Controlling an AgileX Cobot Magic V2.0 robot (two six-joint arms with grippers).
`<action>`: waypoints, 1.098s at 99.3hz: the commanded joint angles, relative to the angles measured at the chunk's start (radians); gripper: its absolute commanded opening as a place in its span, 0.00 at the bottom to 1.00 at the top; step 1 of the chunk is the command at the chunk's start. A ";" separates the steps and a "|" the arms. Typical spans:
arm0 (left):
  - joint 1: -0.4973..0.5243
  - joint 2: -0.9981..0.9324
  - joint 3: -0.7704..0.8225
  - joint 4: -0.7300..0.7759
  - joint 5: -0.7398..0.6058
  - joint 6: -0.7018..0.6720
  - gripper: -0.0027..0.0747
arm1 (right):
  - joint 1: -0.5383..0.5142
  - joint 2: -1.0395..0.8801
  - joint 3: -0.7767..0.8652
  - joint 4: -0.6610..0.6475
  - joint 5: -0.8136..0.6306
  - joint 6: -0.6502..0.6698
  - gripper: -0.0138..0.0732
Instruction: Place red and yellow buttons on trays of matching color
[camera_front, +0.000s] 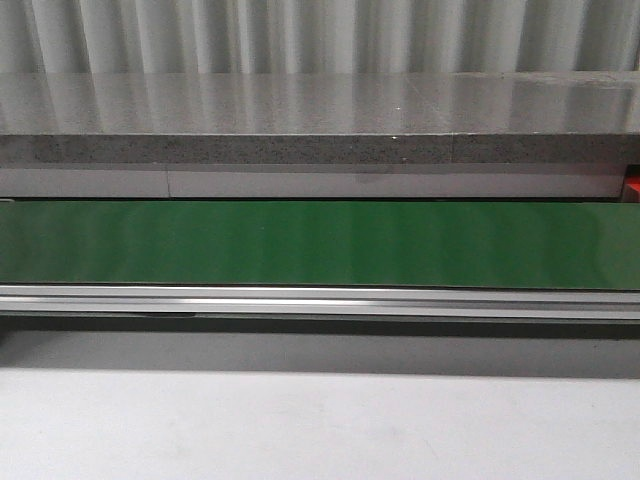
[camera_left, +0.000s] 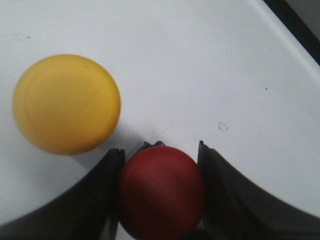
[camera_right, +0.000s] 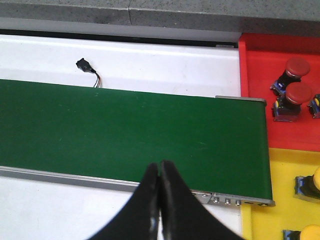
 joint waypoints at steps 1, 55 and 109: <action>0.002 -0.062 -0.032 -0.013 -0.036 -0.008 0.07 | 0.000 -0.007 -0.022 0.012 -0.058 -0.010 0.02; -0.013 -0.380 -0.027 0.021 0.184 0.185 0.01 | 0.000 -0.007 -0.022 0.012 -0.058 -0.010 0.02; -0.190 -0.414 0.124 0.065 0.113 0.264 0.01 | 0.000 -0.007 -0.022 0.012 -0.058 -0.010 0.02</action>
